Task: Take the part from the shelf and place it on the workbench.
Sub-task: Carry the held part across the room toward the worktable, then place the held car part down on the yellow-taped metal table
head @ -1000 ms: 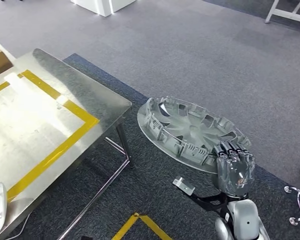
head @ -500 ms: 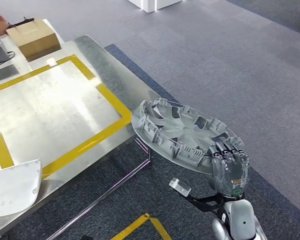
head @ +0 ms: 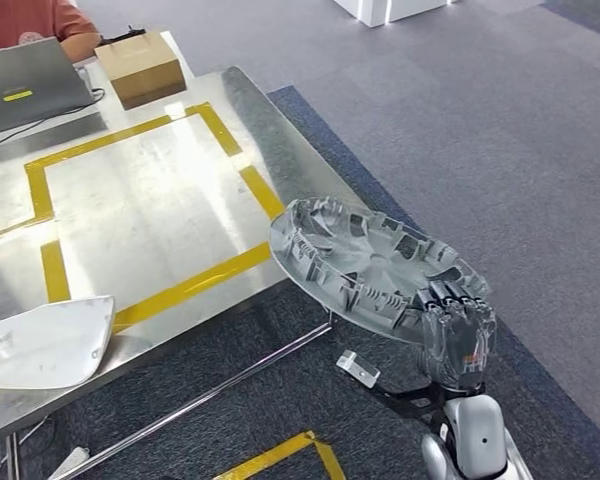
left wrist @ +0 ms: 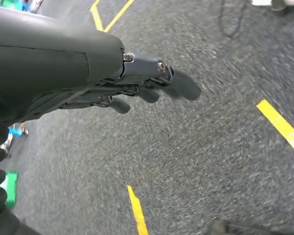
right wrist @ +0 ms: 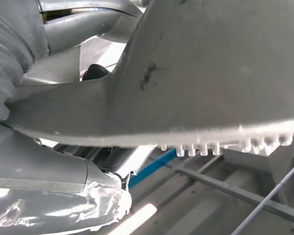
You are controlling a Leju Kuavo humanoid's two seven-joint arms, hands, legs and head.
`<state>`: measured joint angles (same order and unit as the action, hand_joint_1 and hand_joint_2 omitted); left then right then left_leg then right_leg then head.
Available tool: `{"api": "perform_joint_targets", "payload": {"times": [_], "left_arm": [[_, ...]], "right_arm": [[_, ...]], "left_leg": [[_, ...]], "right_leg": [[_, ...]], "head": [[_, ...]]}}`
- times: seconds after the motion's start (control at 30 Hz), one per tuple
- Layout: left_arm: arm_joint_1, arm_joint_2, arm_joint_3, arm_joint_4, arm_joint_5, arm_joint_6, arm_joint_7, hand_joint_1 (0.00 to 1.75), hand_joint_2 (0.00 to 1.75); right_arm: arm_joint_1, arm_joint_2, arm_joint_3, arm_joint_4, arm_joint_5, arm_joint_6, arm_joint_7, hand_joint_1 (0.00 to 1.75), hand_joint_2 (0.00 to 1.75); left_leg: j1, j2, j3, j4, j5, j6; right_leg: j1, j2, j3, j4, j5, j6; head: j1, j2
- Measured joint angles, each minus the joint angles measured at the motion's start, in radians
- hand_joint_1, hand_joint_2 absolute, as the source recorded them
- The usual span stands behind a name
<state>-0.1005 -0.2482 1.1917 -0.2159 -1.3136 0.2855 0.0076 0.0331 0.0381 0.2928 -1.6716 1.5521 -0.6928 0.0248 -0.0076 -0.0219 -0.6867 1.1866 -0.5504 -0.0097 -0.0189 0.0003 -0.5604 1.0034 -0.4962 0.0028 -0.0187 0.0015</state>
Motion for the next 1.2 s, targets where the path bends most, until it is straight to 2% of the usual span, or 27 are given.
{"api": "perform_joint_targets", "payload": {"times": [0.03, 0.07, 0.1, 0.13, 0.17, 0.23, 0.27, 0.3, 0.37, 0.4, 0.43, 0.5, 0.53, 0.57, 0.6, 0.63, 0.67, 0.73, 0.77, 0.8, 0.9, 0.97, 1.03, 1.1, 1.13, 1.17, 1.2], "left_arm": [[-0.001, 0.001, 0.0, 0.0, 0.001, 0.0, 0.0, 0.0, 1.75], [-0.002, 0.002, 0.0, 0.0, 0.002, -0.001, 0.0, 0.0, 1.75], [-0.001, 0.003, 0.0, 0.0, 0.002, -0.001, 0.0, 0.0, 1.75], [0.0, 0.004, 0.0, 0.0, 0.002, -0.001, 0.0, 0.0, 1.75], [0.001, 0.005, 0.0, 0.0, 0.002, -0.001, 0.001, 0.0, 1.75], [0.0, 0.006, 0.0, 0.0, 0.002, -0.001, 0.001, 0.0, 1.75], [-0.003, 0.006, 0.0, 0.0, 0.003, -0.002, 0.001, 0.0, 1.75], [-0.004, 0.006, 0.0, 0.0, 0.003, -0.002, 0.001, 0.0, 1.75], [-0.003, 0.006, 0.0, 0.0, 0.003, -0.002, 0.001, 0.0, 1.75], [-0.002, 0.005, 0.0, 0.0, 0.004, -0.002, 0.001, 0.0, 1.75], [-0.002, 0.004, 0.0, 0.0, 0.003, -0.002, 0.002, 0.0, 1.75], [-0.003, 0.002, 0.0, 0.0, 0.003, -0.002, 0.003, 0.0, 1.75], [-0.003, 0.001, 0.0, 0.0, 0.003, -0.002, 0.003, 0.0, 1.75], [-0.003, 0.001, 0.0, 0.0, 0.003, -0.002, 0.003, 0.0, 1.75], [-0.002, 0.0, 0.0, 0.0, 0.003, -0.002, 0.004, 0.0, 1.75], [-0.002, 0.0, 0.0, 0.0, 0.003, -0.002, 0.004, 0.0, 1.75], [-0.001, -0.001, 0.0, 0.0, 0.003, -0.002, 0.005, 0.0, 1.75], [0.0, -0.002, 0.0, 0.0, 0.003, -0.002, 0.006, 0.0, 1.75], [0.0, -0.002, 0.0, 0.0, 0.003, -0.002, 0.006, 0.0, 1.75], [0.0, -0.002, 0.0, 0.0, 0.003, -0.002, 0.006, 0.0, 1.75], [-0.001, -0.002, 0.0, 0.0, 0.003, -0.002, 0.006, 0.0, 1.75], [-0.001, -0.002, 0.0, 0.0, 0.003, -0.002, 0.006, 0.0, 1.75], [0.001, 0.0, 0.0, 0.0, 0.004, -0.003, 0.006, 0.0, 1.75], [0.0, 0.003, 0.001, 0.0, 0.004, -0.005, 0.006, 0.0, 1.75], [-0.001, 0.004, 0.001, 0.0, 0.005, -0.006, 0.006, 0.0, 1.75], [-0.001, 0.005, 0.001, 0.0, 0.005, -0.007, 0.006, 0.0, 1.75], [0.0, 0.006, 0.001, 0.0, 0.006, -0.008, 0.006, 0.0, 1.75]], "right_arm": [[-0.001, 0.0, 0.0, 0.002, 0.0, 0.0, 0.001, 1.75, 1.75], [-0.001, 0.0, 0.0, 0.005, 0.0, 0.0, 0.002, 1.75, 1.75], [-0.001, 0.0, 0.0, 0.008, 0.0, 0.0, 0.003, 1.75, 1.75], [-0.002, 0.0, 0.0, 0.01, 0.0, 0.0, 0.005, 1.75, 1.75], [-0.004, 0.0, 0.0, 0.012, 0.0, 0.0, 0.007, 1.75, 1.75], [-0.008, 0.0, 0.001, 0.015, 0.0, 0.0, 0.011, 1.75, 1.75], [-0.01, 0.0, 0.0, 0.016, 0.0, 0.0, 0.012, 1.75, 1.75], [-0.011, 0.0, 0.001, 0.018, 0.0, 0.0, 0.014, 1.75, 1.75], [-0.014, 0.0, 0.001, 0.019, 0.0, 0.0, 0.014, 1.75, 1.75], [-0.016, 0.0, 0.002, 0.02, 0.0, 0.0, 0.014, 1.75, 1.75], [-0.016, 0.0, 0.002, 0.021, 0.0, 0.0, 0.014, 1.75, 1.75], [-0.017, -0.001, 0.003, 0.024, 0.0, 0.0, 0.015, 1.75, 1.75], [-0.016, -0.001, 0.003, 0.026, 0.0, 0.0, 0.016, 1.75, 1.75], [-0.016, -0.001, 0.003, 0.029, -0.001, 0.0, 0.017, 1.75, 1.75], [-0.016, -0.001, 0.003, 0.031, -0.001, 0.0, 0.018, 1.75, 1.75], [-0.016, -0.002, 0.004, 0.034, -0.002, 0.0, 0.019, 1.75, 1.75], [-0.016, -0.002, 0.004, 0.035, -0.003, 0.0, 0.021, 1.75, 1.75], [-0.018, -0.002, 0.004, 0.038, -0.005, 0.0, 0.025, 1.75, 1.75], [-0.019, -0.002, 0.004, 0.038, -0.006, 0.0, 0.025, 1.75, 1.75], [-0.019, -0.002, 0.004, 0.039, -0.006, 0.0, 0.026, 1.75, 1.75], [-0.019, -0.002, 0.004, 0.039, -0.006, 0.0, 0.026, 1.75, 1.75], [-0.022, -0.002, 0.004, 0.042, -0.008, 0.0, 0.026, 1.75, 1.75], [-0.03, -0.002, 0.005, 0.059, -0.032, 0.0, 0.026, 1.75, 1.75], [-0.037, -0.002, 0.003, 0.092, -0.061, 0.0, 0.027, 1.75, 1.75], [-0.038, -0.002, 0.0, 0.111, -0.07, 0.0, 0.029, 1.75, 1.75], [-0.039, -0.002, -0.002, 0.131, -0.078, 0.0, 0.032, 1.75, 1.75], [-0.041, -0.002, -0.005, 0.15, -0.086, 0.0, 0.035, 1.75, 1.75]], "left_leg": [[0.002, 0.007, -0.031, 0.061, -0.022, -0.002], [0.003, 0.009, -0.05, 0.098, -0.028, -0.003], [0.003, 0.011, -0.051, 0.098, -0.015, -0.003], [0.002, 0.016, -0.032, 0.06, 0.016, 0.0], [0.0, 0.031, 0.002, -0.005, 0.054, 0.006], [-0.01, 0.076, 0.067, -0.128, 0.096, 0.02], [-0.015, 0.091, 0.082, -0.16, 0.1, 0.027], [-0.018, 0.092, 0.085, -0.171, 0.095, 0.031], [-0.015, 0.07, 0.084, -0.18, 0.097, 0.039], [-0.011, 0.057, 0.087, -0.185, 0.1, 0.043], [-0.007, 0.046, 0.089, -0.189, 0.103, 0.048], [-0.002, 0.022, 0.09, -0.191, 0.105, 0.054], [-0.001, 0.009, 0.09, -0.191, 0.105, 0.056], [-0.001, -0.006, 0.091, -0.191, 0.105, 0.056], [-0.001, -0.022, 0.092, -0.191, 0.105, 0.056], [0.0, -0.038, 0.094, -0.19, 0.104, 0.054], [0.002, -0.053, 0.097, -0.189, 0.103, 0.052], [0.002, -0.076, 0.1, -0.187, 0.1, 0.045], [0.002, -0.082, 0.1, -0.186, 0.099, 0.043], [0.001, -0.085, 0.099, -0.185, 0.098, 0.041], [0.0, -0.088, 0.097, -0.183, 0.098, 0.039], [0.002, -0.102, 0.088, -0.181, 0.102, 0.03], [0.004, -0.058, 0.05, -0.116, 0.066, 0.01], [0.005, 0.004, -0.016, 0.021, -0.001, -0.005], [0.007, 0.008, -0.042, 0.073, -0.017, -0.007], [0.009, 0.01, -0.052, 0.095, -0.015, -0.008], [0.01, 0.01, -0.043, 0.078, 0.006, -0.007]], "right_leg": [[0.001, -0.015, 0.001, 0.0, -0.002, -0.002], [0.002, -0.029, 0.003, 0.0, -0.005, -0.003], [0.003, -0.043, 0.006, 0.0, -0.007, -0.004], [0.004, -0.055, 0.01, 0.0, -0.01, -0.003], [0.006, -0.067, 0.015, 0.0, -0.013, -0.002], [0.013, -0.089, 0.023, 0.001, -0.021, 0.004], [0.017, -0.1, 0.024, 0.002, -0.024, 0.008], [0.019, -0.112, 0.025, 0.001, -0.027, 0.012], [0.019, -0.128, 0.027, 0.0, -0.033, 0.021], [0.017, -0.111, 0.024, 0.011, -0.042, 0.026], [0.015, -0.083, 0.01, 0.04, -0.06, 0.032], [0.01, -0.02, -0.051, 0.163, -0.118, 0.041], [0.008, -0.009, -0.089, 0.232, -0.143, 0.045], [0.007, -0.005, -0.117, 0.279, -0.152, 0.048], [0.006, -0.004, -0.129, 0.29, -0.14, 0.05], [0.005, -0.001, -0.12, 0.259, -0.109, 0.051], [0.002, 0.007, -0.095, 0.197, -0.066, 0.052], [-0.005, 0.049, -0.04, 0.073, -0.009, 0.053], [-0.008, 0.068, -0.025, 0.041, 0.001, 0.053], [-0.01, 0.081, -0.02, 0.03, 0.0, 0.053], [-0.01, 0.084, -0.017, 0.023, -0.002, 0.052], [-0.009, 0.076, -0.011, 0.013, -0.005, 0.041], [-0.007, 0.045, -0.001, 0.005, -0.005, 0.017], [-0.006, 0.013, 0.005, 0.0, -0.006, 0.002], [-0.005, 0.004, 0.006, 0.0, -0.007, 0.001], [-0.005, -0.002, 0.006, 0.001, -0.008, 0.0], [-0.005, -0.007, 0.008, 0.001, -0.009, 0.001]], "head": [[0.0, 0.0], [0.0, 0.0], [0.0, 0.0], [0.0, 0.0], [0.0, 0.0], [0.0, 0.0], [0.001, 0.0], [0.002, 0.0], [0.002, 0.0], [0.003, 0.0], [0.005, 0.0], [0.012, 0.0], [0.014, 0.0], [0.015, 0.0], [0.014, 0.0], [0.014, 0.0], [0.015, 0.0], [0.016, 0.0], [0.017, 0.0], [0.018, 0.0], [0.018, 0.0], [0.018, 0.0], [0.011, 0.0], [0.004, 0.0], [0.004, 0.0], [0.004, 0.0], [0.004, 0.0]]}}
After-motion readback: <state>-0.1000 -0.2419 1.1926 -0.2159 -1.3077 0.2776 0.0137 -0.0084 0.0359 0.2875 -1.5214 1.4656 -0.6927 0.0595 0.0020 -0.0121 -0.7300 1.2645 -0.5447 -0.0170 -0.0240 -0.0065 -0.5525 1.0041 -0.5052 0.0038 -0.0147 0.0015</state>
